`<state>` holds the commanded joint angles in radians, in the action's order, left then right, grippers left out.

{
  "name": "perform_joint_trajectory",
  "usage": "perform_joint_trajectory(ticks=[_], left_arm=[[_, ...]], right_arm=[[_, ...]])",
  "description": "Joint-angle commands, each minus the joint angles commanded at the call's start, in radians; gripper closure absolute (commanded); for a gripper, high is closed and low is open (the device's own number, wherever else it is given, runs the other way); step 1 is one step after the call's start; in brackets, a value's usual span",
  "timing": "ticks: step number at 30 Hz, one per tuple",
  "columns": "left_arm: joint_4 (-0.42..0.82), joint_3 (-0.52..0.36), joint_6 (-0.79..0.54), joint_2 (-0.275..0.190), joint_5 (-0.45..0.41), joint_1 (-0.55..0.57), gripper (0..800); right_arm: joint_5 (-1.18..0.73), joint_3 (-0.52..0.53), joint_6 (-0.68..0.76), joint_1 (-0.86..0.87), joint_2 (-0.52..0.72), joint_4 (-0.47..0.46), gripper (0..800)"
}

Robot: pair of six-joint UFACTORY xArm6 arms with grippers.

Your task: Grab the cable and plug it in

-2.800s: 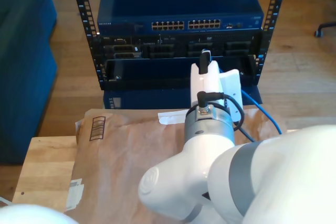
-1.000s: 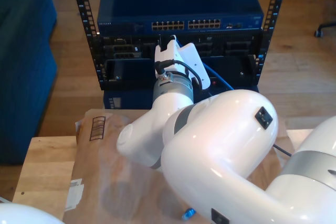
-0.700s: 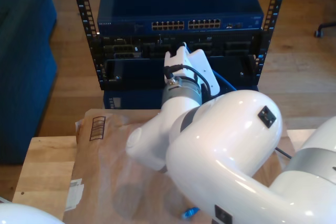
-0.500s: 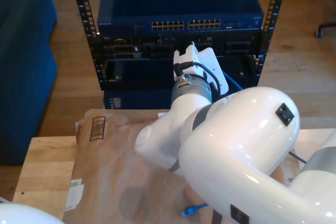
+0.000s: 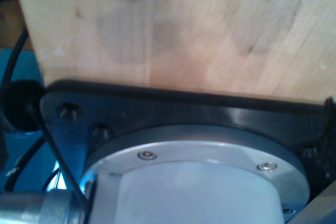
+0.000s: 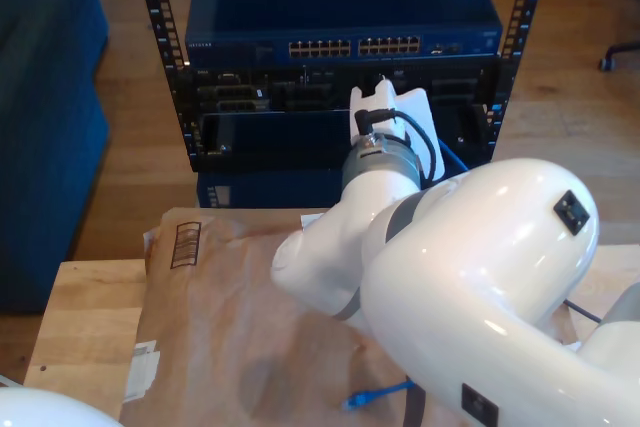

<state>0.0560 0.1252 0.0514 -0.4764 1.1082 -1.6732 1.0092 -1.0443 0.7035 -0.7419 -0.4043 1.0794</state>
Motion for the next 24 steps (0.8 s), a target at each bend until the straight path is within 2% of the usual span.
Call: perform_joint_trajectory(ticks=[2, 6, 13, 18, 22, 24], left_arm=[[0.0, 0.0, 0.0, 0.0, 0.0, 0.0, 0], [0.0, 0.0, 0.0, 0.0, -0.002, 0.0, 0], [0.0, 0.0, 0.0, 0.0, -0.002, 0.0, 0], [0.0, 0.0, 0.0, 0.0, 0.0, 0.0, 0], [0.0, 0.0, 0.0, 0.0, -0.002, 0.0, 0], [0.0, 0.0, -0.002, 0.0, -0.002, 0.0, 0]], right_arm=[[0.017, 0.009, 0.025, 0.003, -0.015, 0.0, 800], [0.121, 0.014, 0.226, 0.009, -0.068, 0.0, 800], [0.137, 0.015, 0.293, 0.091, -0.072, -0.008, 800], [0.143, 0.029, 0.453, 0.129, -0.08, -0.121, 800], [0.25, 0.021, 0.526, 0.157, -0.133, -0.181, 800], [0.276, 0.02, 0.563, 0.176, -0.155, -0.239, 800]])
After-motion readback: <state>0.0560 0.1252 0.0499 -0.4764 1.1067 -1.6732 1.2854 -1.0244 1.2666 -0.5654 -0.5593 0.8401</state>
